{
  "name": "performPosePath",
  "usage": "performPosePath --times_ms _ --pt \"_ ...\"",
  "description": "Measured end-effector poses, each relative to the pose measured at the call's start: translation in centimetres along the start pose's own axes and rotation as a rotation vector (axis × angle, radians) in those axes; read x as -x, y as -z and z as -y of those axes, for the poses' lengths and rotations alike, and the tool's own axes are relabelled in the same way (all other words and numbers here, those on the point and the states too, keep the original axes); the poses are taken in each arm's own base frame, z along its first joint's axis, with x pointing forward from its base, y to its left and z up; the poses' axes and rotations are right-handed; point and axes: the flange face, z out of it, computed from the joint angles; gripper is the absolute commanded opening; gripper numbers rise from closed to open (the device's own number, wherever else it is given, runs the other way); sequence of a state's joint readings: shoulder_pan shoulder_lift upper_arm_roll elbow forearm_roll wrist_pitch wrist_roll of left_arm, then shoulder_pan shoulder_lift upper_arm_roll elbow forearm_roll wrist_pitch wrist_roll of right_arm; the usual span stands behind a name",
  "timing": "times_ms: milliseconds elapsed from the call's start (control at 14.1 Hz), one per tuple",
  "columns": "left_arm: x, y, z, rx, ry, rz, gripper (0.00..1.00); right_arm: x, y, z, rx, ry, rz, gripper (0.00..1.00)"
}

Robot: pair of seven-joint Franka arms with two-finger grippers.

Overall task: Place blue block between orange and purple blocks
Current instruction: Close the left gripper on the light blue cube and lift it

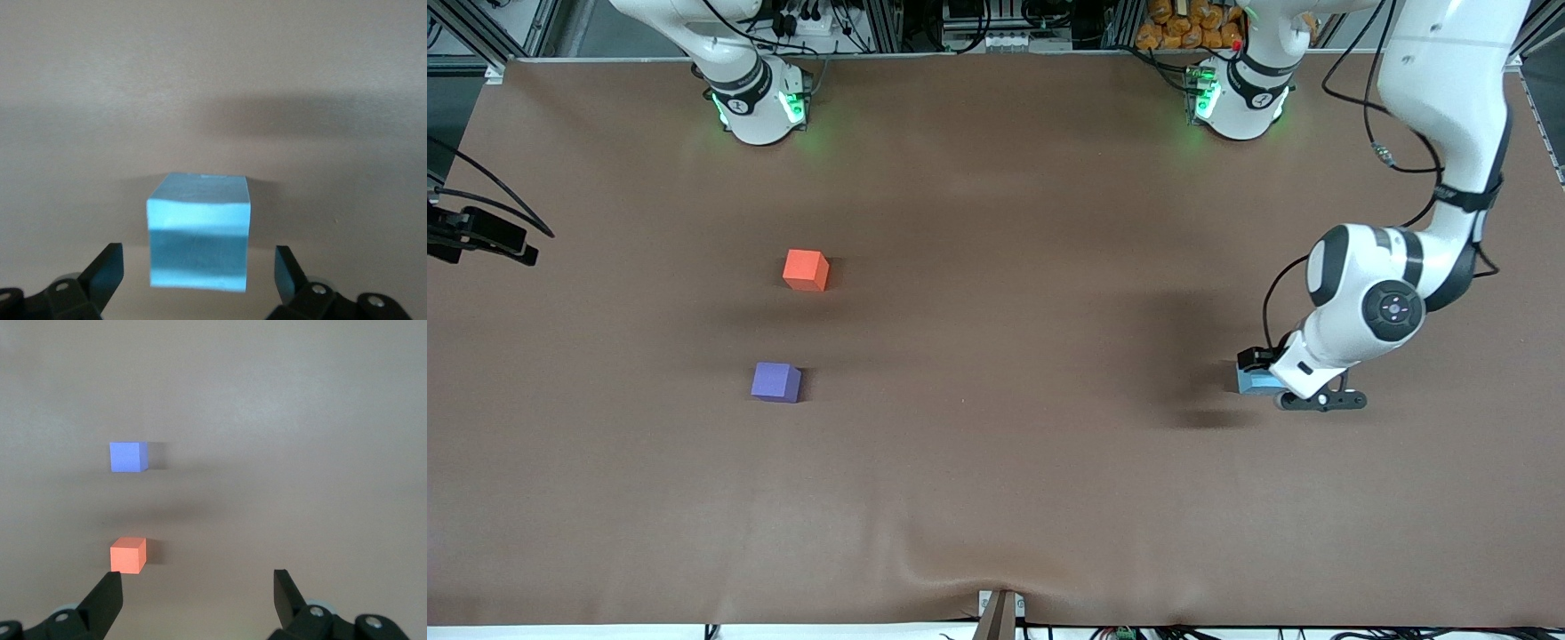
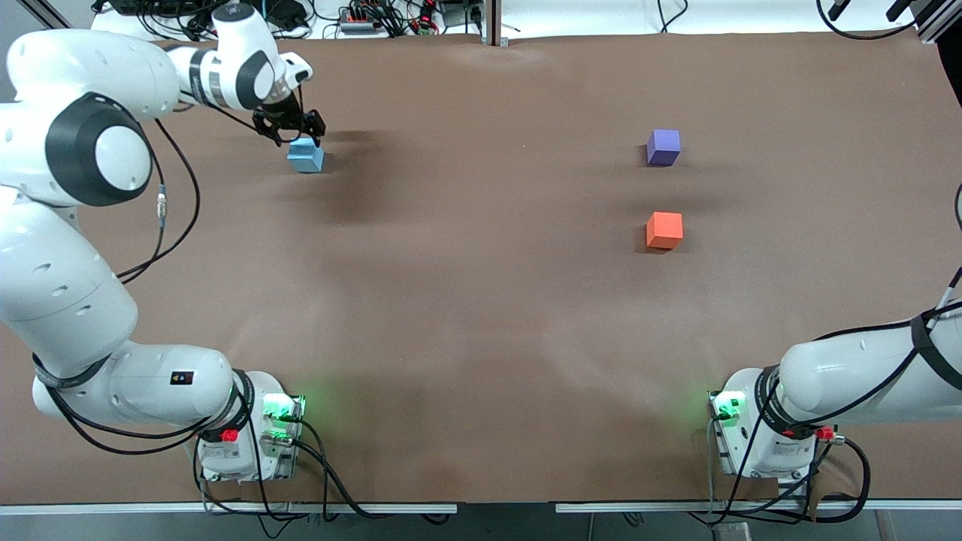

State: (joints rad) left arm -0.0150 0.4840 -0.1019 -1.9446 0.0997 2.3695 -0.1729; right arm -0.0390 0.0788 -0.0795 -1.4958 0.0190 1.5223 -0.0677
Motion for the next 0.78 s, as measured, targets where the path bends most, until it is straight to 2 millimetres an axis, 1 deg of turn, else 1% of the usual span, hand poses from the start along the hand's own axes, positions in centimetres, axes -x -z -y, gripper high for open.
performPosePath --times_ms 142,212,283,354,425,637,708,779 --pt "-0.1 -1.5 0.0 0.005 0.0 -0.004 1.0 -0.2 -0.1 0.0 0.0 0.0 0.0 1.0" --pt "-0.1 -1.8 0.0 0.007 0.001 -0.006 0.84 -0.2 -0.1 0.0 0.001 0.0 -0.001 1.0" --pt "-0.1 -2.0 0.0 0.007 0.001 -0.006 0.55 -0.2 0.0 0.0 0.001 0.0 -0.001 1.0" --pt "-0.2 -2.0 0.1 0.007 0.002 -0.007 0.11 -0.2 0.0 0.0 0.001 0.0 -0.002 1.0" --pt "-0.2 -2.0 0.1 0.007 0.002 -0.007 0.0 -0.2 0.0 0.0 0.001 0.0 -0.003 1.0" --pt "-0.4 -1.5 0.0 0.008 0.002 -0.017 0.0 -0.2 0.1 0.0 0.001 0.0 -0.004 1.0" --pt "-0.6 -0.9 -0.1 0.009 0.0 -0.027 0.0 -0.2 0.1 0.0 0.001 0.0 -0.004 1.0" --pt "-0.9 0.2 -0.5 0.011 -0.006 -0.04 0.0 -0.2 0.1 0.0 0.001 0.0 -0.004 1.0"
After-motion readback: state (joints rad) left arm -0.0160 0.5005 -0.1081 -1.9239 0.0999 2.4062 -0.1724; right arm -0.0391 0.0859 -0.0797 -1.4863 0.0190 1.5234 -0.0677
